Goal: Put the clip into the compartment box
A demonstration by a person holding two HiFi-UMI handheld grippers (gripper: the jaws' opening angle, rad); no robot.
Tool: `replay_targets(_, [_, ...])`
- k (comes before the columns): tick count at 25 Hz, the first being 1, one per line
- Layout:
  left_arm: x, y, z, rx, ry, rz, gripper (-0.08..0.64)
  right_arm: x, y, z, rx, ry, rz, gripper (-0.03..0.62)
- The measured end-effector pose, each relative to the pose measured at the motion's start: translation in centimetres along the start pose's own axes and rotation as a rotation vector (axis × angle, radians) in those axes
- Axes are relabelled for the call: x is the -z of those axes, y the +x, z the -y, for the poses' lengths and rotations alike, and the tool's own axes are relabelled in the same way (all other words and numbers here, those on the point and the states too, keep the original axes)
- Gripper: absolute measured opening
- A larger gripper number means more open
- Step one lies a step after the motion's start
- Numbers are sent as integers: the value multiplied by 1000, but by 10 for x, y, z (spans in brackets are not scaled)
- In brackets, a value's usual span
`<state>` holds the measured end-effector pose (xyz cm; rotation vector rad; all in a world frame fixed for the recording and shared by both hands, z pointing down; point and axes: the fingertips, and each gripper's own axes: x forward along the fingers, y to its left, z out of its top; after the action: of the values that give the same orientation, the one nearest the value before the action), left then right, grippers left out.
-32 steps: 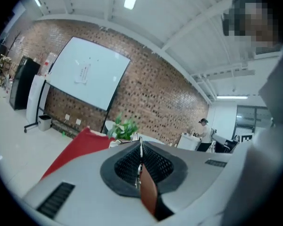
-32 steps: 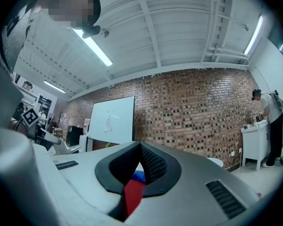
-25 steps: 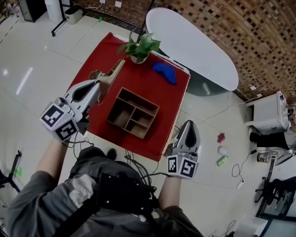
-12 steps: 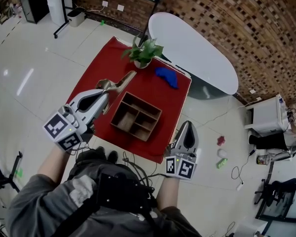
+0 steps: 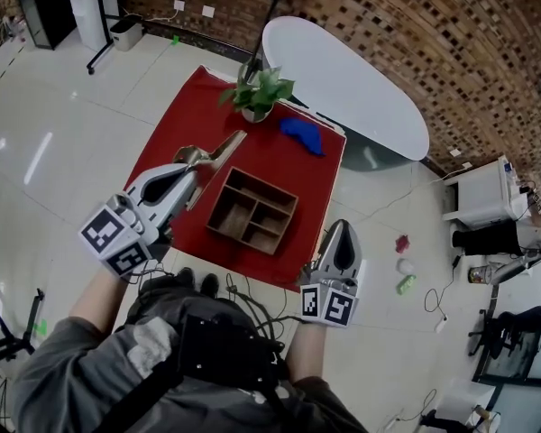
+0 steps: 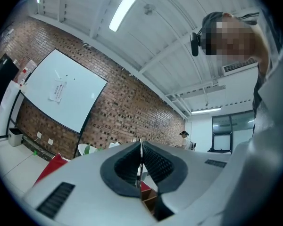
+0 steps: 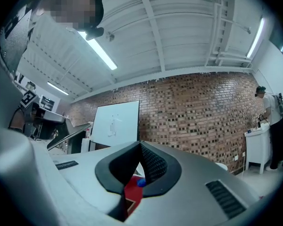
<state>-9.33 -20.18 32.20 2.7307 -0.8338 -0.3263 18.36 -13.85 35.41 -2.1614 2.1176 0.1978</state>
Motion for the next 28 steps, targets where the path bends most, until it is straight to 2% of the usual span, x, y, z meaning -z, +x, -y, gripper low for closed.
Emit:
replay_targets(4, [0,-5,-5,20,2,-9,35,-4,-7,-4,30,-12,-1,-1])
replay_targets(8, [-9,2,10,123,-16,22,35,-5,-8,-4,57,-23,-10,-1])
replay_targets(12, [19,20,22,220,65,-31,35,0,-8,5,98,-30,-26,0])
replay_targets(16, [45,41,37,323,29,-19,35,9,-22,13,157,-43,-50,0])
replay_targets(19, [66,54,46,379,74,-35,35,12,-33,20,201,-47,-60,-2])
replay_targets(23, [94,73,63,467,62,-53,37,16,-44,33,239,-52,-65,0])
replay_targets(28, [129,104,78,504,16,-75,36,22,-51,61,265,-51,-68,-2])
